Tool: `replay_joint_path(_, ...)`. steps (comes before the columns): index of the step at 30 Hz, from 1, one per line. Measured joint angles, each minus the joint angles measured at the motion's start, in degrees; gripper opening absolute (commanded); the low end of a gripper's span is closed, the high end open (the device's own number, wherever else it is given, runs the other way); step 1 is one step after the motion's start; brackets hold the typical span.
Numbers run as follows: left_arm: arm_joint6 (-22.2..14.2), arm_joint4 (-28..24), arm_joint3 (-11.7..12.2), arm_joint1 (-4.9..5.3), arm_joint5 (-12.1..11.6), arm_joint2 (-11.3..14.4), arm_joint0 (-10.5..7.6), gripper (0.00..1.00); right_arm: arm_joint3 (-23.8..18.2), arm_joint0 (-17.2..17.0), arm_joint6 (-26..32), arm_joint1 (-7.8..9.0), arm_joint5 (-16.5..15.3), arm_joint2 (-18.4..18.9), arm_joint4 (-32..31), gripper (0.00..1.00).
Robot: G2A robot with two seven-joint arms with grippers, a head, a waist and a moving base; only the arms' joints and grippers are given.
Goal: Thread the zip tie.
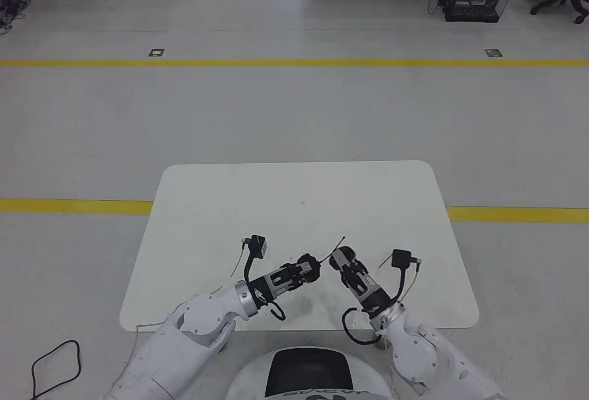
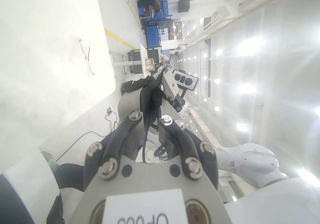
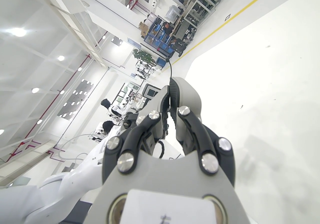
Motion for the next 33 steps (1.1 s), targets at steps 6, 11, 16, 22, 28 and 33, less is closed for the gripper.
replay_joint_path(6, 0.0, 0.0, 0.0, 0.0, 0.0, 0.0, 0.0, 0.0, 0.1, 0.0, 0.5, -0.19, 0.0, -0.1, -0.5, 0.0)
replay_joint_path(11, 0.0, 0.0, 0.0, 0.0, 0.0, 0.0, 0.0, 0.0, 0.0, 0.0, 0.7, -0.29, 0.0, 0.1, -0.8, 0.0)
replay_joint_path(16, 0.0, 0.0, 0.0, 0.0, 0.0, 0.0, 0.0, 0.0, -0.1, -0.1, 1.4, -0.36, 0.0, 0.2, -1.0, 0.0)
replay_joint_path(22, 0.0, 0.0, 0.0, 0.0, 0.0, 0.0, 0.0, 0.0, 0.1, 0.2, 2.1, -0.53, 0.0, 0.1, -1.1, 0.0)
replay_joint_path(28, 0.0, 0.0, 0.0, 0.0, 0.0, 0.0, 0.0, 0.0, 0.2, 0.3, 2.5, -0.67, 0.0, 0.1, -1.2, 0.59)
replay_joint_path(33, 0.0, 0.0, 0.0, 0.0, 0.0, 0.0, 0.0, 0.0, 0.4, 0.0, 2.3, -0.81, 0.0, 0.6, -0.4, 1.0)
